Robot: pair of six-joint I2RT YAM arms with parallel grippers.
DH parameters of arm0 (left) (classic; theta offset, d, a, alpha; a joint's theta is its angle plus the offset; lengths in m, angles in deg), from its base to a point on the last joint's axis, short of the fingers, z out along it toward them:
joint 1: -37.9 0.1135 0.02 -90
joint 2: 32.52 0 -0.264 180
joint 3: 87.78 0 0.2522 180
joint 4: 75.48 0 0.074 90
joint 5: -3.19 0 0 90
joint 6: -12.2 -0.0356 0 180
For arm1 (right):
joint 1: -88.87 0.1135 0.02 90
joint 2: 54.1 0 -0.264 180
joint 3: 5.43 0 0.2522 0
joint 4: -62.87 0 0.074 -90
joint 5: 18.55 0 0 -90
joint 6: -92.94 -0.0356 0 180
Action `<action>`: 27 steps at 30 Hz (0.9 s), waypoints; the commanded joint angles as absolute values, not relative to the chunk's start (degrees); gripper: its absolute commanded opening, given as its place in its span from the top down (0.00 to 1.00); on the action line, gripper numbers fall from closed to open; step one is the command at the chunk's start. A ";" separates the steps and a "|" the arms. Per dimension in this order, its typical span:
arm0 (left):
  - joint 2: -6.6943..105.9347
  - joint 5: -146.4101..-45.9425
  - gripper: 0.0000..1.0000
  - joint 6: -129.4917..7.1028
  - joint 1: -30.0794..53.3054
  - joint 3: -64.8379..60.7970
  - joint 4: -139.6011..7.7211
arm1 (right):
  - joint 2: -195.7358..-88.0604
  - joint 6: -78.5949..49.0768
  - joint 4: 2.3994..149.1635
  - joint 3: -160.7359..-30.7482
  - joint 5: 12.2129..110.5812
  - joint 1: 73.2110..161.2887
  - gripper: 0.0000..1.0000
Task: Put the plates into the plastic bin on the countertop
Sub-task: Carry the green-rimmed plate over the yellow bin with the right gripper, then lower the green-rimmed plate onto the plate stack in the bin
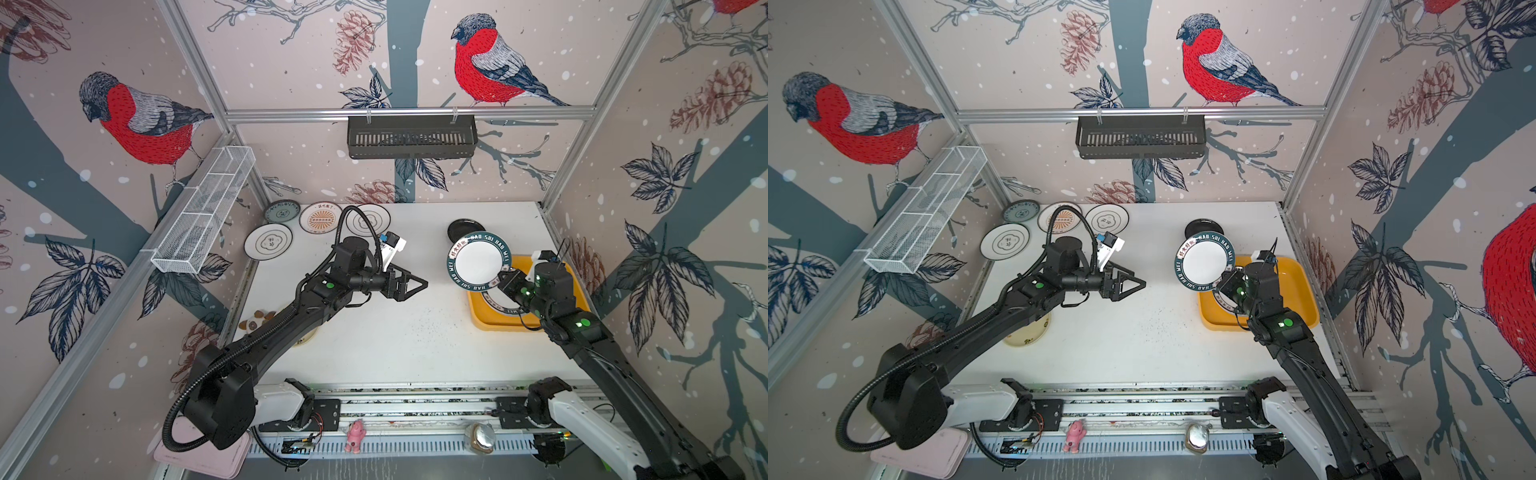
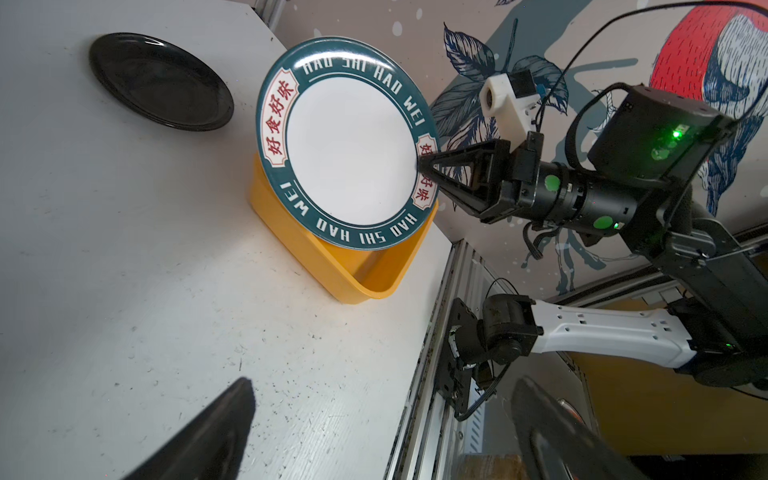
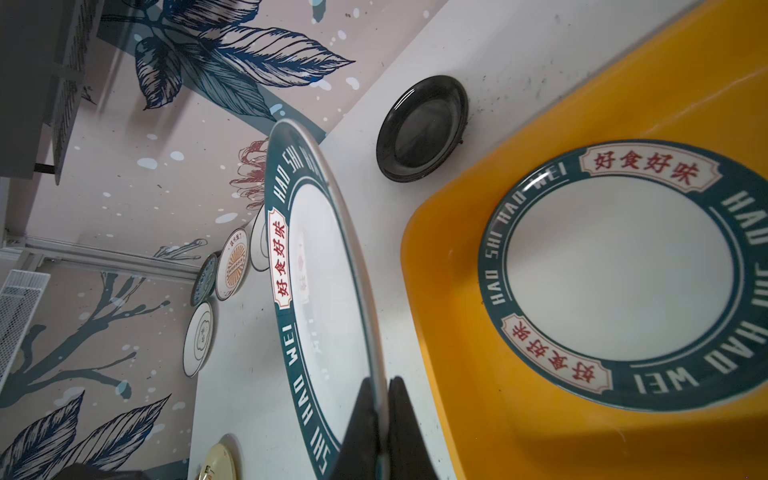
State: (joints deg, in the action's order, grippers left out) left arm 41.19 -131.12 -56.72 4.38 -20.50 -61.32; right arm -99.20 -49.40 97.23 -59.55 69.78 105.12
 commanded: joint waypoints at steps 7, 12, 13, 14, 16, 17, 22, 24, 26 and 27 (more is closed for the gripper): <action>41.48 -131.49 0.03 -59.15 2.50 -20.01 -60.68 | -98.18 -48.41 97.79 -58.63 66.53 101.36 0.98; 41.41 -131.54 0.04 -58.90 2.40 -20.23 -61.10 | -97.77 -47.99 98.68 -58.00 65.96 99.79 0.98; 41.39 -131.54 0.04 -58.84 2.40 -20.15 -61.00 | -97.66 -48.12 98.77 -57.74 65.76 99.32 0.98; 41.41 -131.54 0.04 -58.91 2.40 -20.14 -60.95 | -97.56 -48.06 98.78 -57.53 65.44 98.87 0.98; 41.37 -131.46 0.04 -58.97 2.40 -20.19 -60.86 | -97.44 -47.82 99.11 -57.19 65.14 97.89 0.98; 41.31 -131.47 0.04 -58.93 2.44 -20.15 -60.91 | -97.52 -47.53 99.48 -57.16 64.96 97.15 0.98; 41.14 -131.19 0.04 -58.94 2.40 -20.16 -60.73 | -97.97 -44.45 101.55 -56.91 62.87 92.19 0.98; 41.00 -131.33 0.04 -58.98 2.44 -20.12 -60.70 | -98.34 -42.99 102.16 -56.41 61.59 89.35 0.98; 40.70 -130.90 0.04 -59.15 2.44 -20.14 -60.68 | -98.34 -41.71 101.80 -55.70 59.87 86.39 0.98; 40.65 -130.70 0.03 -59.19 2.40 -20.19 -60.75 | -98.30 -41.31 101.52 -55.26 59.22 84.80 0.98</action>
